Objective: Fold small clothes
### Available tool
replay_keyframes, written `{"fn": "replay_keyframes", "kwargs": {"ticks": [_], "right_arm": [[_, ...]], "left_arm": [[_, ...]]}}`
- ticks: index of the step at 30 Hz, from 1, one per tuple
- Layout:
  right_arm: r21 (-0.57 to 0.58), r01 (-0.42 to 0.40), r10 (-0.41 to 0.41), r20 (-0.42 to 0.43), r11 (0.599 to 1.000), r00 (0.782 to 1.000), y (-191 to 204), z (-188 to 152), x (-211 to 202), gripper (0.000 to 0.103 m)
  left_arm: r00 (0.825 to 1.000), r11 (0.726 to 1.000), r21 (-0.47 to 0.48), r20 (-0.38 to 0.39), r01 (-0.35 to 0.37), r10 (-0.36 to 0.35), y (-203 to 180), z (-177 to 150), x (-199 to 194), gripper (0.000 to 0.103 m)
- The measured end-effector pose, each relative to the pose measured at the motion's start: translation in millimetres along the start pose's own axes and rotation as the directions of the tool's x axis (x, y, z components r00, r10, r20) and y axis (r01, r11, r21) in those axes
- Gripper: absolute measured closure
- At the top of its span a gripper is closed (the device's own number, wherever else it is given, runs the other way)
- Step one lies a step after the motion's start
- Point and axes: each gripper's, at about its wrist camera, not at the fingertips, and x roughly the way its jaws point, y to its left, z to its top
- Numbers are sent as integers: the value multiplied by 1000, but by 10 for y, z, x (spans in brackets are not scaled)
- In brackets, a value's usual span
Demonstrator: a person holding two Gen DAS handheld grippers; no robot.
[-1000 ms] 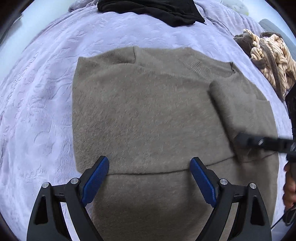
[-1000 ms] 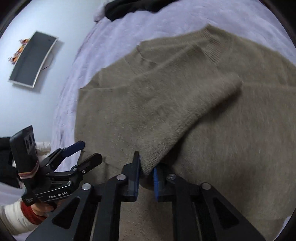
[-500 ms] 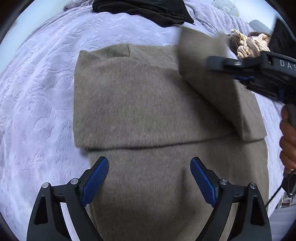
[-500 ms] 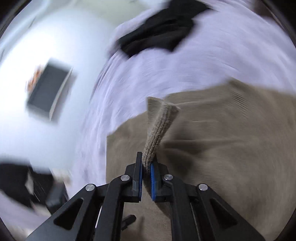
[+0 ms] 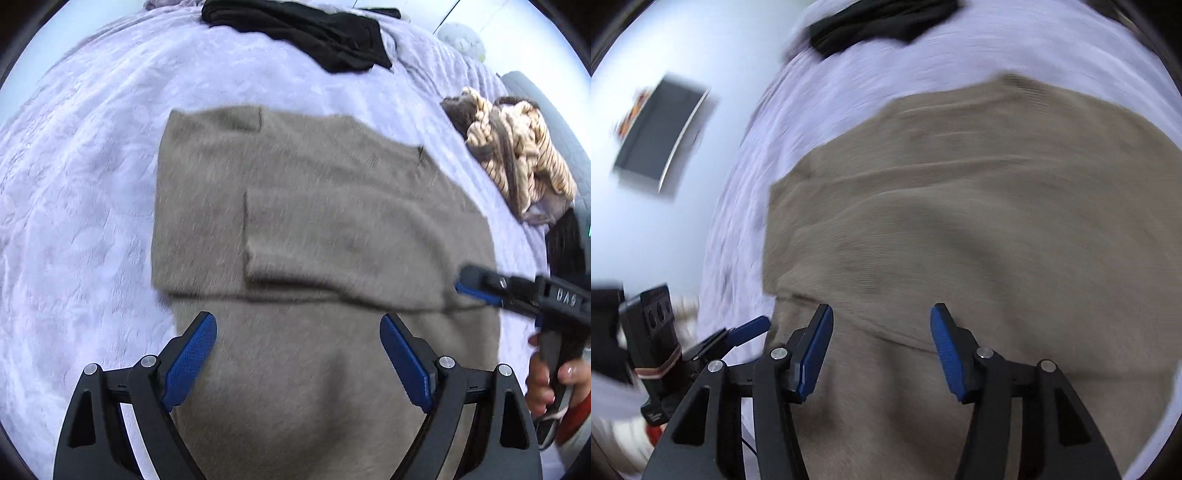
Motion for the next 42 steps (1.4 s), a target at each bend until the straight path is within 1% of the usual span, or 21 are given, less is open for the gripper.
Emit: {"fn": "replay_keyframes", "kwargs": {"ticks": [2, 4, 7, 10, 11, 12, 13, 14, 15, 17, 18, 20, 21, 22, 24, 28, 31, 34, 37, 40, 42], "right_arm": [[155, 4, -16, 77, 988, 997, -429, -107, -388, 44], [290, 11, -55, 142, 957, 988, -831, -241, -657, 44], [443, -12, -76, 180, 896, 981, -1267, -416, -804, 44], [530, -92, -39, 230, 843, 972, -1525, -440, -738, 50], [552, -110, -32, 242, 827, 970, -1576, -422, -678, 65], [580, -126, -29, 250, 805, 968, -1649, -408, -652, 94], [600, -148, -22, 266, 787, 964, -1688, -387, -647, 96], [593, -171, -10, 289, 787, 957, -1690, -360, -666, 96], [566, -175, -10, 308, 806, 951, -1655, -322, -716, 96], [498, -131, -37, 314, 857, 949, -1573, -257, -813, 97], [490, -101, -55, 295, 866, 954, -1581, -248, -834, 97], [487, -14, -114, 232, 873, 966, -1680, -237, -720, 97], [497, -17, -103, 213, 868, 972, -1764, -255, -661, 97], [517, -53, -70, 216, 854, 974, -1822, -280, -634, 97], [522, -83, -45, 227, 849, 973, -1865, -324, -699, 96], [484, -27, -58, 161, 875, 985, -1754, -423, -785, 90], [465, 1, -73, 136, 885, 988, -1694, -520, -831, 90], [478, -1, -74, 138, 878, 988, -1649, -580, -838, 90], [477, 3, -81, 142, 879, 987, -1592, -602, -821, 86], [438, 36, -106, 138, 898, 985, -1476, -575, -814, 85], [413, 62, -126, 129, 908, 984, -1405, -553, -792, 85]], "left_arm": [[999, 1000, 15, 31, 10, -11, -85, 110, -8, 12], [998, 999, 40, 55, 9, -11, -171, 229, 40, 12], [999, 998, 70, 53, -2, -1, -313, 458, 300, 12], [997, 994, 79, 1, -78, 78, -264, 491, 539, 12], [995, 993, 74, -15, -94, 95, -239, 500, 601, 12], [994, 992, 71, -29, -107, 109, -220, 494, 646, 12], [993, 991, 77, -31, -108, 111, -208, 477, 654, 12], [993, 989, 92, -25, -114, 116, -218, 458, 644, 12], [992, 987, 108, -22, -121, 125, -231, 445, 635, 12], [990, 981, 136, -24, -137, 142, -274, 430, 675, 12], [989, 979, 146, -24, -144, 149, -285, 426, 705, 12], [987, 975, 161, -22, -153, 159, -294, 392, 756, 12], [986, 973, 165, -21, -160, 166, -298, 389, 760, 12], [985, 972, 169, -19, -164, 170, -306, 390, 749, 12], [987, 973, 169, -20, -157, 162, -307, 379, 731, 12], [988, 973, 183, -30, -141, 148, -252, 351, 688, 12], [989, 975, 174, -41, -136, 145, -208, 345, 619, 12], [993, 986, 134, -47, -102, 110, -147, 360, 541, 12], [997, 996, 81, -62, -35, 40, -33, 394, 492, 12], [997, 999, 40, -76, 23, -20, 35, 452, 513, 12], [995, 999, 16, -87, 51, -49, 69, 471, 543, 25]]}}
